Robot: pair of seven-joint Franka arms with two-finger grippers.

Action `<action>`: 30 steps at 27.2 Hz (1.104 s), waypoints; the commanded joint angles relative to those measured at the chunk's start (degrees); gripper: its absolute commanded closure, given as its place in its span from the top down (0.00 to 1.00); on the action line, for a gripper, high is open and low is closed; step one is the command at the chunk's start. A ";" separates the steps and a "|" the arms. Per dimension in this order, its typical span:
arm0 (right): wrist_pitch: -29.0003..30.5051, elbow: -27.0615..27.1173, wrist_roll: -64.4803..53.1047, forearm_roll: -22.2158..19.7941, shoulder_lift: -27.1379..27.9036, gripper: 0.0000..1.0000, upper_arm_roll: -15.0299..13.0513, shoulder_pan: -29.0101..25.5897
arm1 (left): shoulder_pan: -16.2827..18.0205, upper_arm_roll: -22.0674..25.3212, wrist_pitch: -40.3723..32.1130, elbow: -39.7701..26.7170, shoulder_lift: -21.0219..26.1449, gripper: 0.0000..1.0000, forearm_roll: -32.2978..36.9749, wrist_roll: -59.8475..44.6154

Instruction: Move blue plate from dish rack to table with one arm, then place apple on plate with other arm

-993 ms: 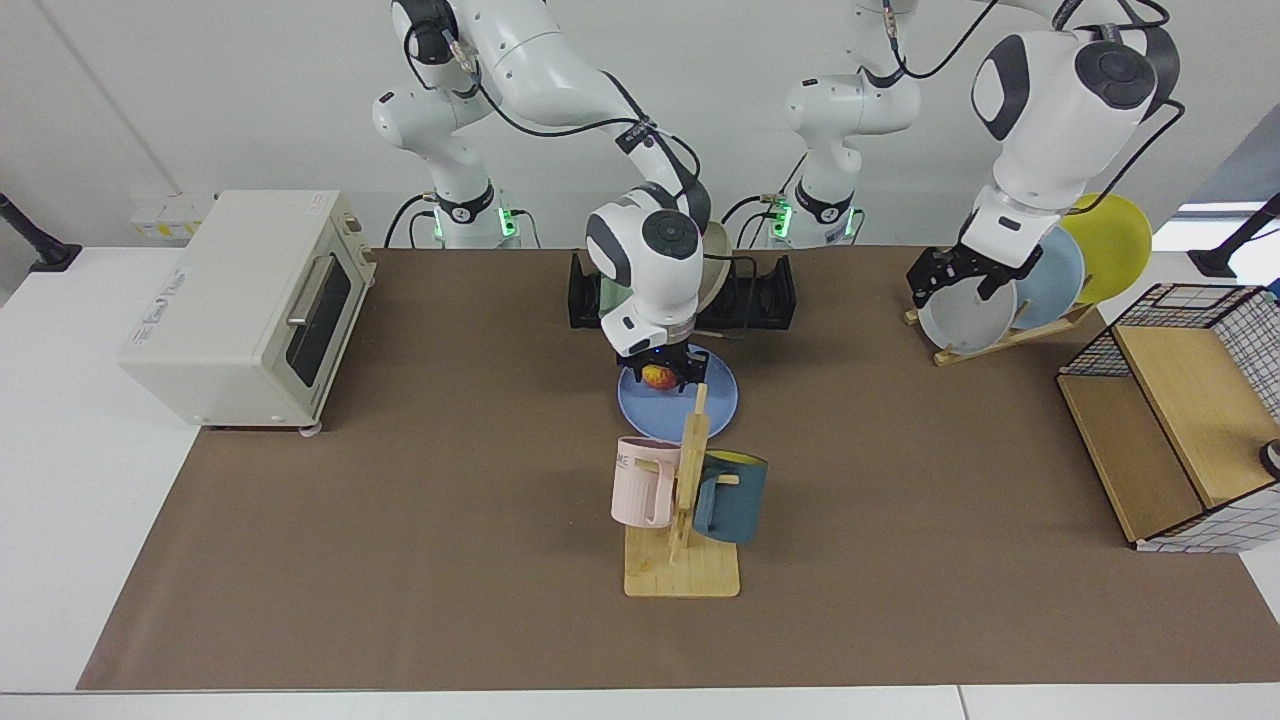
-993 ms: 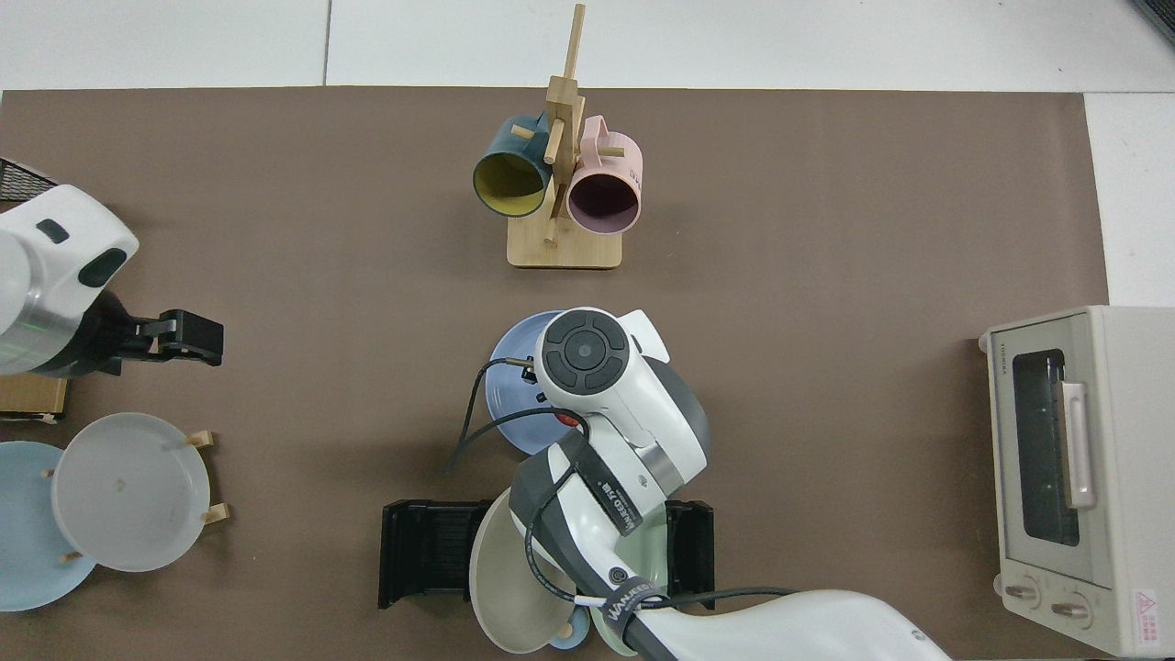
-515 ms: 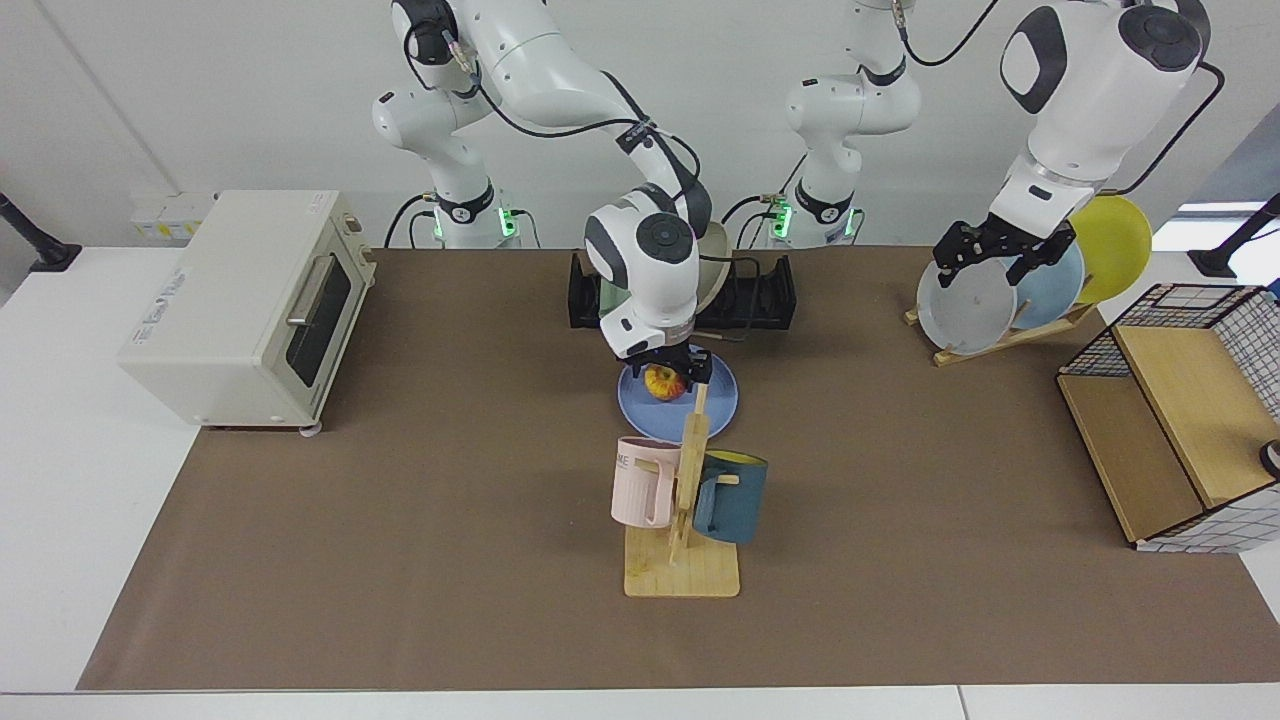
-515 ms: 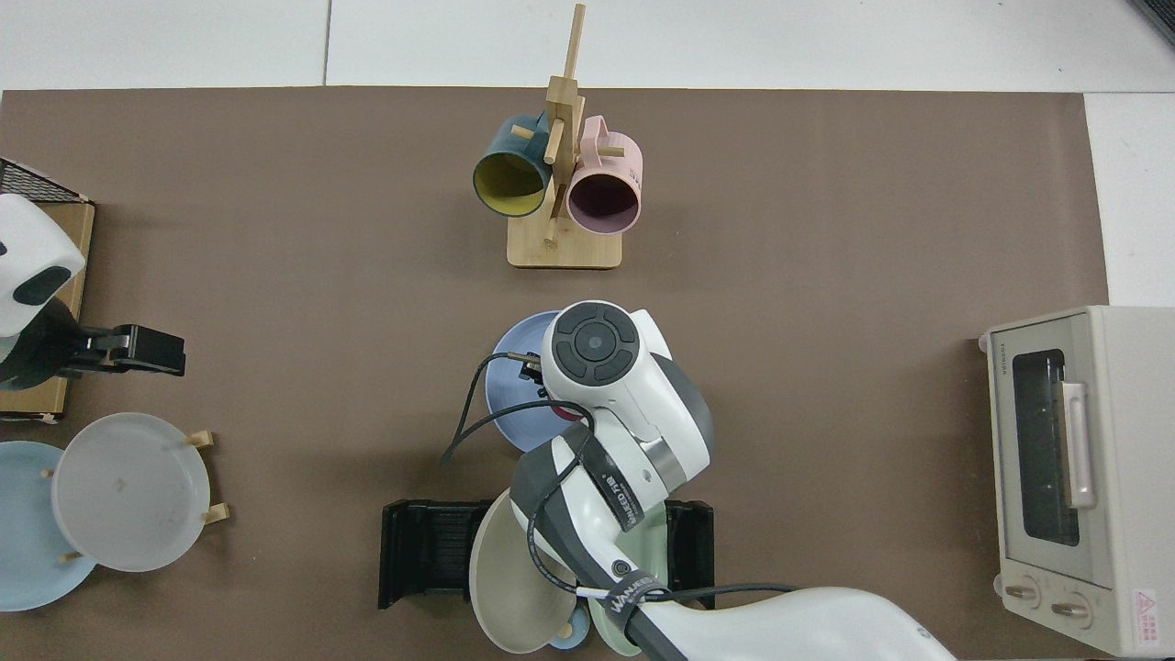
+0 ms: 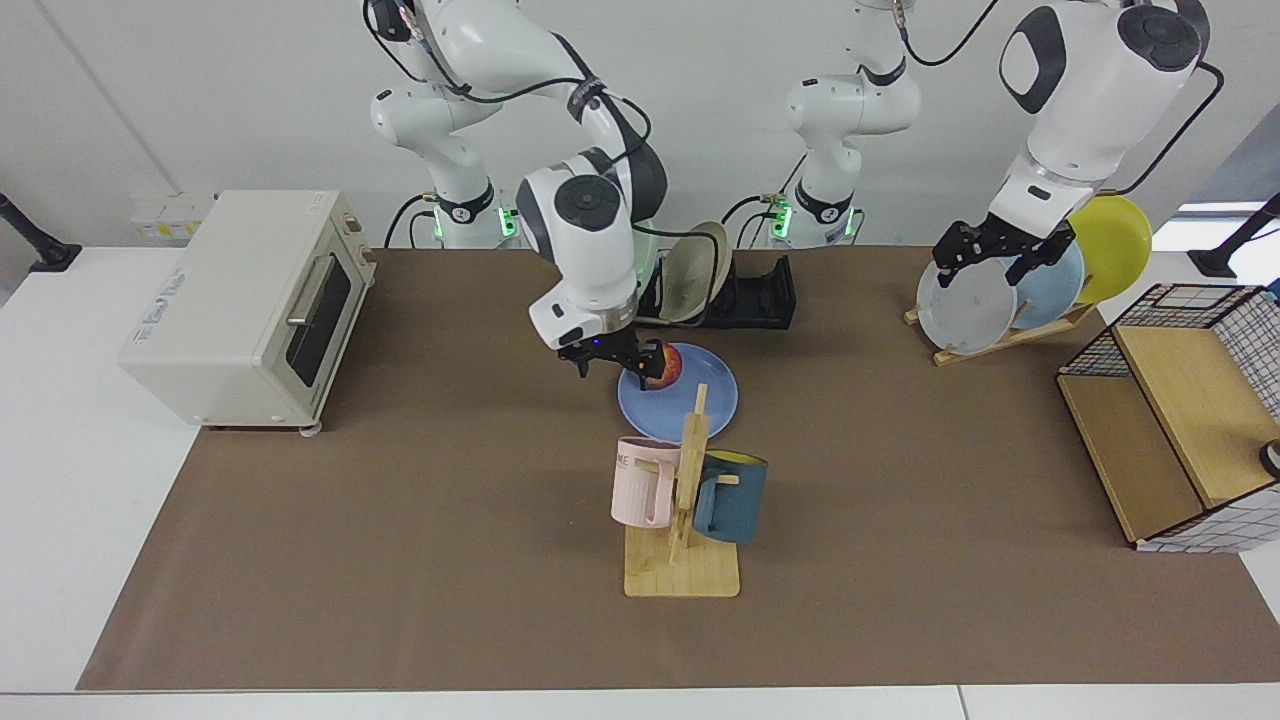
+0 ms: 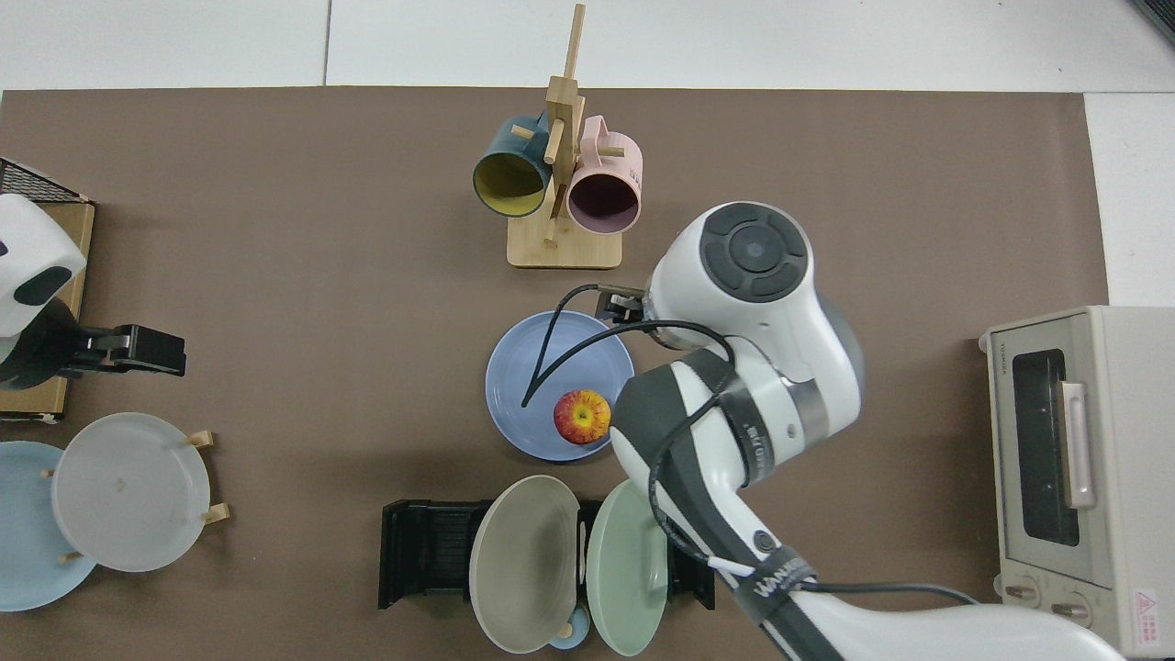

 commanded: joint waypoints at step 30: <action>-28.03 3.78 -44.63 -3.40 -15.67 1.00 -0.94 -24.92 | 0.99 0.25 0.26 0.19 -0.78 1.00 -0.22 0.85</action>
